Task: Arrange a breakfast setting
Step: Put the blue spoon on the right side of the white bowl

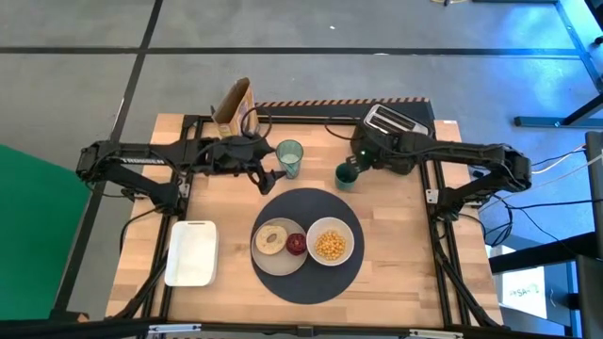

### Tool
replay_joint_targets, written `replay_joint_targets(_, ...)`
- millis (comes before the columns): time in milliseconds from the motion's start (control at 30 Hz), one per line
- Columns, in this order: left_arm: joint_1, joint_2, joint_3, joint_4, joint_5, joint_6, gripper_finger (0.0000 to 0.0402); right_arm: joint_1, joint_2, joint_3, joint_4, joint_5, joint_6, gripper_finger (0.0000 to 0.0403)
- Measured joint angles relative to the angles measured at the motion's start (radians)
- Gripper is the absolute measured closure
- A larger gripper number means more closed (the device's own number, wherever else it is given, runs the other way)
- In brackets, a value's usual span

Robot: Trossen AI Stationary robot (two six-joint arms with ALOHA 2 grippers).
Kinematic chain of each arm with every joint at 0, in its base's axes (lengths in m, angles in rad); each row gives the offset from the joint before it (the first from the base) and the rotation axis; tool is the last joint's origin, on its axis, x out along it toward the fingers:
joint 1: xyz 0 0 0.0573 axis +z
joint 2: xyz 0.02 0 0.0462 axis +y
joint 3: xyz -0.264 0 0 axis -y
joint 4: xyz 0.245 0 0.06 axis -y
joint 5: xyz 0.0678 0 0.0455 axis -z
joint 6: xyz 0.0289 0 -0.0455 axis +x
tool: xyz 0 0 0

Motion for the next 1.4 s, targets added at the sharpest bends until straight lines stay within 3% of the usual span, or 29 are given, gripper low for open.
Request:
replay_joint_targets(333,0.029,0.000,0.000,0.007,-0.012,-0.001,0.0015,-0.005,0.000,0.000,0.070,-0.003,-0.095,0.0301)
replay_joint_targets(867,0.025,0.000,0.001,0.010,-0.011,-0.010,0.0021,-0.003,0.059,-0.022,0.087,-0.001,-0.097,0.0312)
replay_joint_targets(967,0.017,0.000,0.001,0.010,-0.009,-0.010,0.0021,-0.003,0.060,-0.021,0.097,-0.003,-0.102,0.0330)
replay_joint_targets(1133,0.017,0.000,0.001,0.009,-0.011,-0.010,0.0021,-0.003,0.059,-0.021,0.104,-0.012,-0.129,0.0393)
replay_joint_targets(1400,0.015,0.000,0.001,0.010,0.002,-0.012,0.0021,-0.002,0.059,0.026,0.077,-0.032,-0.149,0.0397)
